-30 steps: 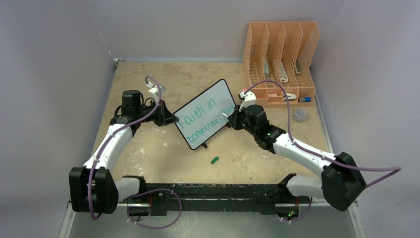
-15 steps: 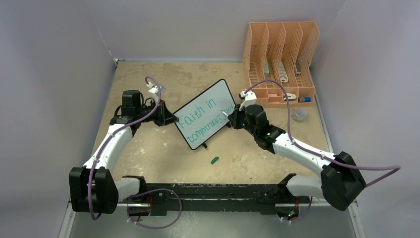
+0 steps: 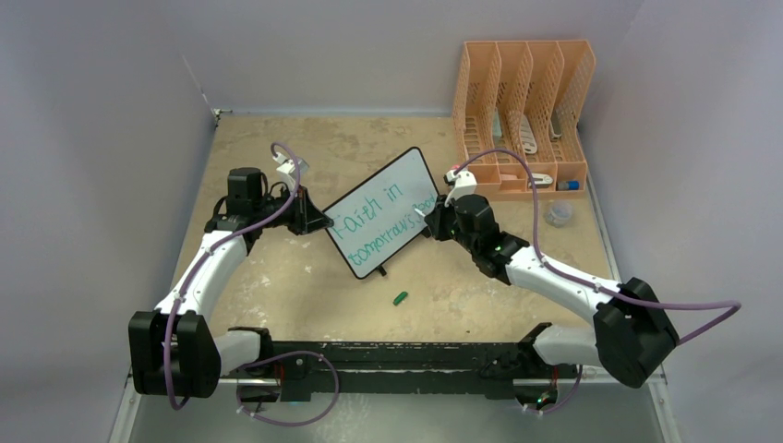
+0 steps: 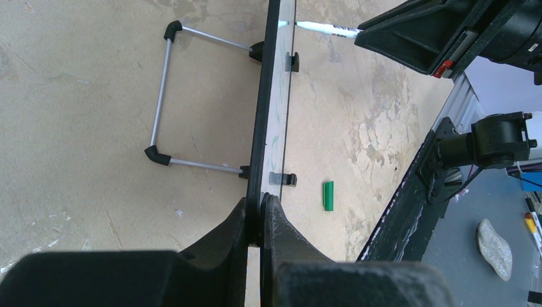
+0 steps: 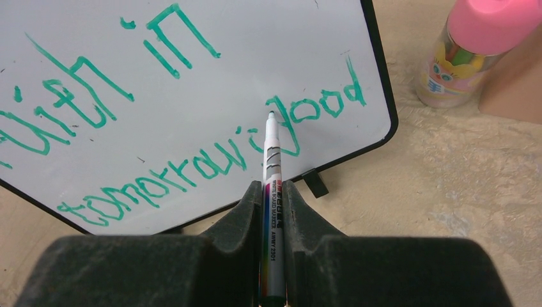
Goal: Write a sentence on the whiteboard
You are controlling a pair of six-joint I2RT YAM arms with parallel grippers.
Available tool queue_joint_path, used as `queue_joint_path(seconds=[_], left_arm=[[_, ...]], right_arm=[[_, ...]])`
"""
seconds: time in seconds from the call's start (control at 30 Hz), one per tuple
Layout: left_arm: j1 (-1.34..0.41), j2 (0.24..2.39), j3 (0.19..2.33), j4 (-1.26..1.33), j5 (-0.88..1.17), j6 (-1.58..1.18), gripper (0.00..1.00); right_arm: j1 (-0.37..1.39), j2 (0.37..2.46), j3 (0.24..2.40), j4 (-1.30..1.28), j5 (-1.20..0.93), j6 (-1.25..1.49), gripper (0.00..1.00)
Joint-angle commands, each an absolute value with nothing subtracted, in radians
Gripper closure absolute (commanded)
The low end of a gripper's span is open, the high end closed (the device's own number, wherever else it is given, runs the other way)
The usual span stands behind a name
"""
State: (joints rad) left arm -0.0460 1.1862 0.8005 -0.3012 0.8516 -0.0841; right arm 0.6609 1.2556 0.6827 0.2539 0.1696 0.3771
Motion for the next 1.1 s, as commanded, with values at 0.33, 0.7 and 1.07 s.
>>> queue_joint_path(seconds=[0.33, 0.7, 1.07], left_arm=[[-0.033, 1.204, 0.801, -0.314, 0.718, -0.006, 1.00], [-0.033, 1.203, 0.800, -0.314, 0.719, -0.006, 1.00], [-0.032, 1.203, 0.800, -0.314, 0.719, -0.006, 1.00]], right_arm=[[0.666, 1.237, 0.730, 0.313, 0.179, 0.394, 1.00], [0.666, 1.263, 0.736, 0.314, 0.185, 0.395, 1.00], [0.667, 1.273, 0.737, 0.305, 0.175, 0.391, 1.00]])
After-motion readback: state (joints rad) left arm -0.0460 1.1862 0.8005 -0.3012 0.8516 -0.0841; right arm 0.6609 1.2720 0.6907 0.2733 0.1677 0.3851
